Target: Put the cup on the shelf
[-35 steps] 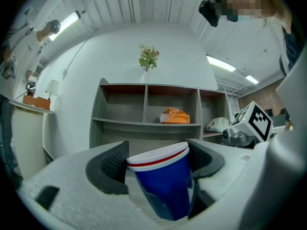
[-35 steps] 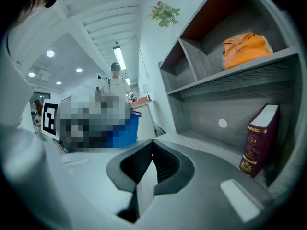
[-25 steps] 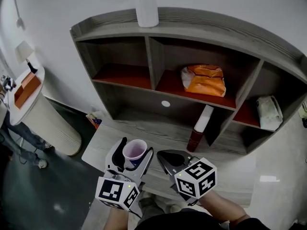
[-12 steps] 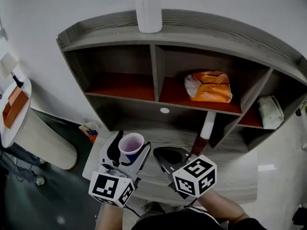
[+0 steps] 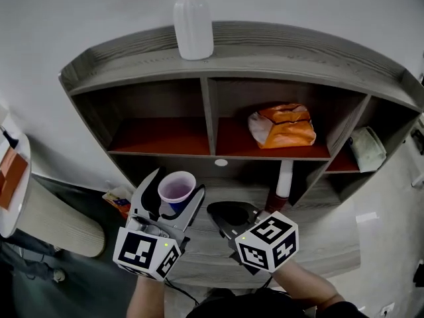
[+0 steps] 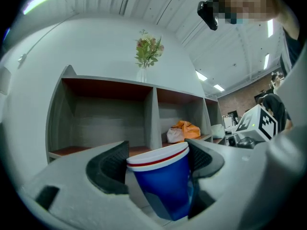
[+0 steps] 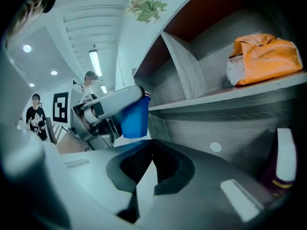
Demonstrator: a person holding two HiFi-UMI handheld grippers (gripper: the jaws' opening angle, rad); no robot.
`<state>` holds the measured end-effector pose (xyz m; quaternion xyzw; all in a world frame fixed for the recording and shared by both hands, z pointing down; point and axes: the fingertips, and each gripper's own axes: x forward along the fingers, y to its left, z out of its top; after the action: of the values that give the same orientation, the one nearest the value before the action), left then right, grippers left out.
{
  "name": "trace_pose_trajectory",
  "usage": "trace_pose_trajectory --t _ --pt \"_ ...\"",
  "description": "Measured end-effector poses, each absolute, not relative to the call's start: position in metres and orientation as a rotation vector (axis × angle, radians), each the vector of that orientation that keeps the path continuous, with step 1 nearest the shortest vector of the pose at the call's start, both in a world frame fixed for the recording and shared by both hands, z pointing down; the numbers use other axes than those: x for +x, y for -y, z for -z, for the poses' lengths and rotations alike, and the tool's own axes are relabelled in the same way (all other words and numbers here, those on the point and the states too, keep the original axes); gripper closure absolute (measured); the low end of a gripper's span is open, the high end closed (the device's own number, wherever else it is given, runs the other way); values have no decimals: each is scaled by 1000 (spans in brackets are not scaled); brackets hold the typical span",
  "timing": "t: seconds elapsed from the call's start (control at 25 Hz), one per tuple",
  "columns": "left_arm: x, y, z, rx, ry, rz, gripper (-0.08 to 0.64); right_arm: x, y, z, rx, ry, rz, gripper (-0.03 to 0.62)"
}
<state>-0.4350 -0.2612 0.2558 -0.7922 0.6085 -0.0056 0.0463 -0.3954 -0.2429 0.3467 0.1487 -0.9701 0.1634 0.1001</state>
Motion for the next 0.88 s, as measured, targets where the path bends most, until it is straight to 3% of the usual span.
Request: trace_pose_trajectory --t 0.88 --pt "-488 344 -181 -2260 -1690 -74 202 -414 276 -334 658 2840 -525 592"
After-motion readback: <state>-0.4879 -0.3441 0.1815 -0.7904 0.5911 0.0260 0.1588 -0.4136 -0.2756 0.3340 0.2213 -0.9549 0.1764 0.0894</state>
